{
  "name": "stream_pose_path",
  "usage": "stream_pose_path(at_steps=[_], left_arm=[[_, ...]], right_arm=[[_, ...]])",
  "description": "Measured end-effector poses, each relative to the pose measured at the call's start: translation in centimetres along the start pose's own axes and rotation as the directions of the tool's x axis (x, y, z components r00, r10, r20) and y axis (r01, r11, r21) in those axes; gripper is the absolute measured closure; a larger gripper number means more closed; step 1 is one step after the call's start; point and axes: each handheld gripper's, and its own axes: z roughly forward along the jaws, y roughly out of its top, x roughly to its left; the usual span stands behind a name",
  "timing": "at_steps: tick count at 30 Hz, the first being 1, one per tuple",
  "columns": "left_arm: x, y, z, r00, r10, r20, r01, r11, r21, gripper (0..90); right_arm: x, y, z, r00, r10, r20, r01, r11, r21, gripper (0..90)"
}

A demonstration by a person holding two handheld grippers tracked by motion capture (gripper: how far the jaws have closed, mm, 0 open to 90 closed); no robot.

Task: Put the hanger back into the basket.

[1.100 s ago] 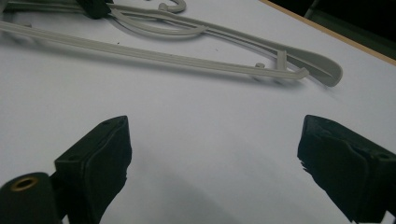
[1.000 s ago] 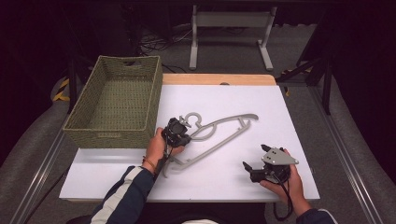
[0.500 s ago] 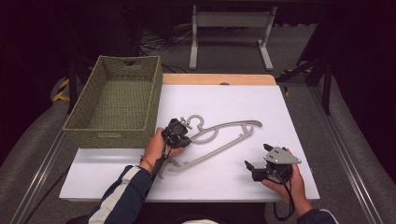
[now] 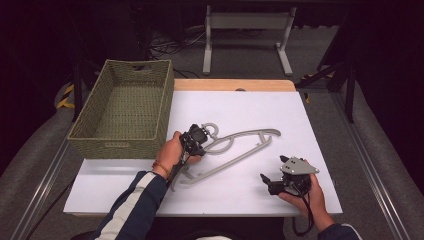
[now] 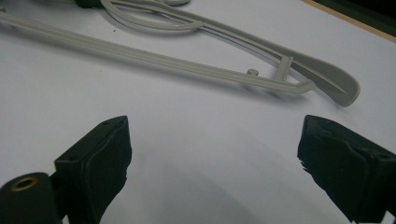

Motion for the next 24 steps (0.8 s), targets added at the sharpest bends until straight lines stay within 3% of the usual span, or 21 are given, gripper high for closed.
stream_pose_path(at_steps=[5,7,12,14,16,17,20,21,24], left_arm=[[-0.2,-0.2,0.1,0.9999,-0.006,-0.009,0.006,0.9998,-0.021,79.5],[-0.5,-1.0,0.2,0.9993,-0.004,-0.036,0.001,0.9956,-0.094,81.2],[-1.1,-1.7,0.3,0.9961,-0.006,-0.088,-0.008,0.9870,-0.161,81.6],[-1.1,-1.8,0.4,0.9904,-0.034,-0.134,0.006,0.9789,-0.204,81.6],[-1.1,-1.8,0.1,0.9872,-0.048,-0.152,0.009,0.9694,-0.245,81.7],[-1.1,-1.8,0.1,0.9872,-0.048,-0.152,0.009,0.9694,-0.245,81.7],[-1.5,-1.8,-1.0,0.9804,-0.059,-0.188,-0.002,0.9504,-0.311,81.7],[-1.5,-1.8,-1.0,0.9804,-0.059,-0.188,-0.002,0.9504,-0.311,81.8],[-1.7,-1.9,-2.2,0.9780,-0.071,-0.197,-0.005,0.9328,-0.360,81.8]], right_arm=[[-0.2,-0.1,0.2,1.0000,0.006,-0.003,-0.006,1.000,0.012,10.4],[-0.3,-0.2,0.2,0.9999,0.010,-0.002,-0.010,1.000,0.013,10.4],[-0.4,-0.2,0.1,0.9998,0.020,0.007,-0.020,1.000,0.009,10.4],[-0.4,-0.2,0.0,0.9997,0.023,0.008,-0.023,1.000,0.007,10.5],[-0.4,-0.2,0.0,0.9997,0.019,0.012,-0.020,1.000,0.004,10.5],[-0.4,-0.2,0.0,0.9997,0.019,0.012,-0.020,1.000,0.004,10.5],[-0.6,-0.3,-0.1,0.9994,0.030,0.019,-0.030,1.000,-0.003,10.5],[-0.6,-0.3,-0.1,0.9994,0.030,0.019,-0.030,1.000,-0.003,10.5],[-0.7,-0.2,-0.3,0.9992,0.033,0.025,-0.032,0.999,-0.012,10.5]])
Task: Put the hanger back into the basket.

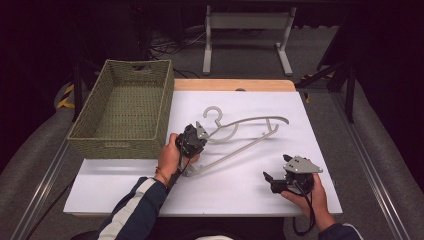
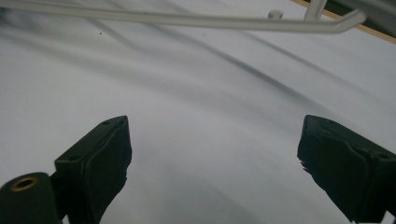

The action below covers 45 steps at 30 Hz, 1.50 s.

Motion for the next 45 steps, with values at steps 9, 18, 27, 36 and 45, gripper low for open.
stream_pose_path(at_steps=[9,18,27,36,45], left_arm=[[0.5,1.1,-3.0,0.9997,-0.023,-0.003,0.023,0.9959,-0.087,81.8],[1.2,2.5,-7.1,0.9993,-0.036,-0.013,0.032,0.9803,-0.195,81.8],[3.7,4.4,-11.3,0.9988,-0.048,0.002,0.047,0.9730,-0.226,81.8],[7.8,4.7,-14.8,0.9920,-0.103,-0.074,0.082,0.9660,-0.245,81.8],[12.0,2.5,-15.9,0.9760,-0.181,-0.122,0.147,0.9590,-0.242,81.8]], right_arm=[[0.0,0.1,-0.3,0.9999,-0.003,0.016,0.004,1.000,-0.027,10.5],[0.0,0.3,-0.7,0.9995,-0.005,0.032,0.007,0.998,-0.070,10.5],[0.1,0.2,-0.5,0.9996,-0.009,0.027,0.011,0.998,-0.058,10.5],[0.1,0.1,-0.4,0.9998,-0.007,0.017,0.008,0.999,-0.054,10.5],[0.2,0.1,-0.3,0.9999,-0.006,0.012,0.007,0.999,-0.047,10.5]])
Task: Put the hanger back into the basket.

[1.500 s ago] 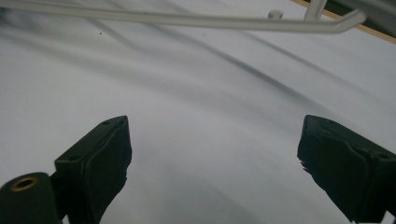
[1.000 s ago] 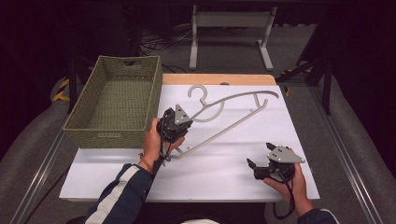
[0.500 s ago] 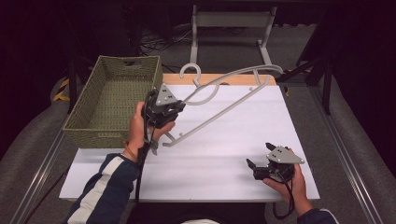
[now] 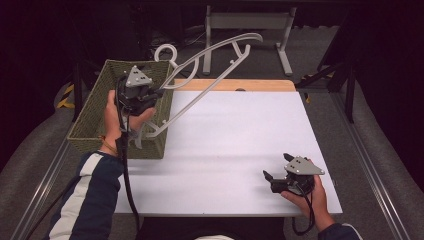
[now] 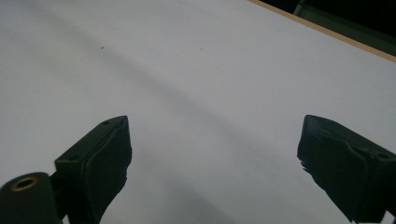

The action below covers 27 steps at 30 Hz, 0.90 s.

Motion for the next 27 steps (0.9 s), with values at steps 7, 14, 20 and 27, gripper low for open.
stream_pose_path(at_steps=[7,14,20,27], left_arm=[[2.4,-0.9,0.3,0.9978,0.005,-0.066,-0.002,0.9994,0.035,81.8],[5.3,-1.6,1.2,0.9948,-0.012,-0.101,0.020,0.9969,0.077,81.8],[7.1,-2.8,1.7,0.9919,-0.033,-0.123,0.044,0.9947,0.092,81.8],[9.9,-4.7,2.6,0.9866,-0.039,-0.159,0.063,0.9868,0.149,81.8]], right_arm=[[0.1,0.0,0.1,1.0000,-0.001,-0.002,0.001,1.000,0.008,10.5],[0.0,-0.1,0.2,1.0000,0.005,-0.004,-0.005,1.000,0.010,10.5],[0.0,-0.1,0.3,0.9999,0.010,-0.006,-0.010,1.000,0.014,10.5],[0.1,-0.2,0.4,1.0000,0.010,-0.001,-0.010,1.000,0.026,10.5]])
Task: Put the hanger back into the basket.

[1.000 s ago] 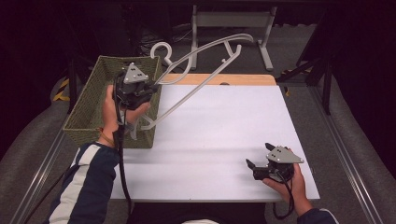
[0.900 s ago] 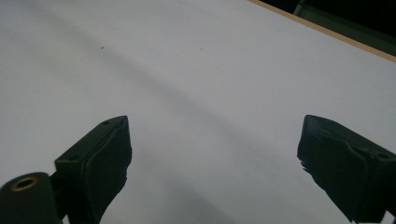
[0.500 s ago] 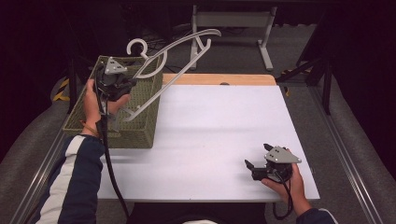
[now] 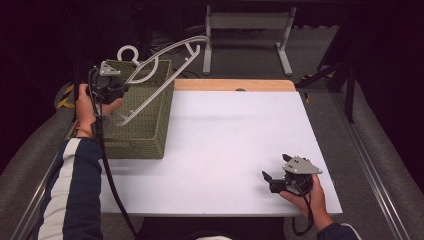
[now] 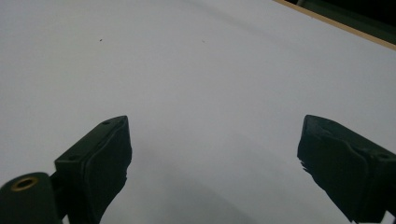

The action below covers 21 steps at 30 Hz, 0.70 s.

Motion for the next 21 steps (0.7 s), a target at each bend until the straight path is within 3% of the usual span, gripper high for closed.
stream_pose_path(at_steps=[4,7,11,13,15,16,21], left_arm=[[1.0,-1.2,0.6,0.9997,-0.025,-0.003,0.025,0.9997,0.006,81.7],[1.8,-1.9,0.7,0.9970,-0.076,0.018,0.076,0.9970,-0.016,81.5],[2.0,-2.0,1.1,0.9988,-0.045,-0.018,0.045,0.9988,0.016,81.3],[2.4,-2.2,1.5,0.9981,-0.062,-0.001,0.062,0.9980,0.010,81.2],[2.4,-2.2,1.6,0.9976,-0.069,-0.009,0.069,0.9975,0.012,81.2],[2.4,-2.3,1.9,0.9971,-0.070,-0.032,0.070,0.9972,0.024,81.2],[3.0,-3.1,3.0,0.9968,-0.075,-0.029,0.077,0.9937,0.081,80.8]], right_arm=[[0.0,0.0,0.1,1.0000,0.002,0.002,-0.002,1.000,0.001,10.5],[0.0,0.0,0.1,1.0000,0.001,0.005,-0.001,1.000,0.001,10.5],[0.0,0.0,0.0,0.9999,0.006,0.015,-0.006,1.000,-0.005,10.6],[0.0,0.0,-0.1,0.9998,0.007,0.016,-0.007,1.000,-0.007,10.5],[0.0,0.0,-0.1,0.9999,0.006,0.016,-0.006,1.000,-0.007,10.5],[0.1,0.1,-0.2,0.9999,0.004,0.016,-0.003,1.000,-0.007,10.5],[0.1,0.1,-0.1,0.9999,-0.003,0.011,0.003,1.000,-0.002,10.6]])
